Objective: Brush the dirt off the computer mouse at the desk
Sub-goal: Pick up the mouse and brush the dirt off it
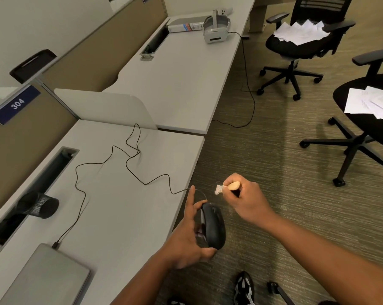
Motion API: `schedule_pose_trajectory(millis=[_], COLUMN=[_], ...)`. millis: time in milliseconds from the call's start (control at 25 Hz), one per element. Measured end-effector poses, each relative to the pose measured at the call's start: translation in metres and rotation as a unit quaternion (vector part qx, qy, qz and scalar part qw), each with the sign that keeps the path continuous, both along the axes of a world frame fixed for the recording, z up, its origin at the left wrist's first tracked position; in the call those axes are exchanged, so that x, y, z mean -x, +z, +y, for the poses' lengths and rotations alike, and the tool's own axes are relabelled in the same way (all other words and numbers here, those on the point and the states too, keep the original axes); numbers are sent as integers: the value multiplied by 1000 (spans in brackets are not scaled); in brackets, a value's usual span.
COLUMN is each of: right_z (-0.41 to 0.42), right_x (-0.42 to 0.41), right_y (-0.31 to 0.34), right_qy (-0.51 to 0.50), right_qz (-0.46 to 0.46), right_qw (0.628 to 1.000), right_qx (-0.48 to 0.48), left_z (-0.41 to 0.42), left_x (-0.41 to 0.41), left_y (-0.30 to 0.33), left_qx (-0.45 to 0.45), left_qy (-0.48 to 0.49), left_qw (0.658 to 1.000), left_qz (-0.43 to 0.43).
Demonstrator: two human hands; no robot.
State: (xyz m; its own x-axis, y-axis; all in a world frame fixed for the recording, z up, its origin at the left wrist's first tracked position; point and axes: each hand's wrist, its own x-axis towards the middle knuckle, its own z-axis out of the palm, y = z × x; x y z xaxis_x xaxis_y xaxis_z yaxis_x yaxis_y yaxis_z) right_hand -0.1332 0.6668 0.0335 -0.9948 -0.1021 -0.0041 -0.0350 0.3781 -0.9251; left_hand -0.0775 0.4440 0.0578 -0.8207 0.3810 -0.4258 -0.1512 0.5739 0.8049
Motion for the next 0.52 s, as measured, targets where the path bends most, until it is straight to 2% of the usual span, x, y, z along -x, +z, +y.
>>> schedule_pose_trajectory(millis=[240, 360, 520], right_z=[4, 4, 1], right_x=[3, -1, -3], right_y=[12, 19, 23], right_qy=[-22, 0, 32], right_qz=[-83, -88, -68], right_qw=[987, 988, 996], right_qx=[138, 130, 57], left_z=[1, 2, 2], left_x=[0, 0, -2], left_y=[0, -1, 0], left_qx=[3, -2, -2], left_qy=[5, 2, 2], left_qw=[1000, 1000, 1000], left_qz=[9, 5, 8])
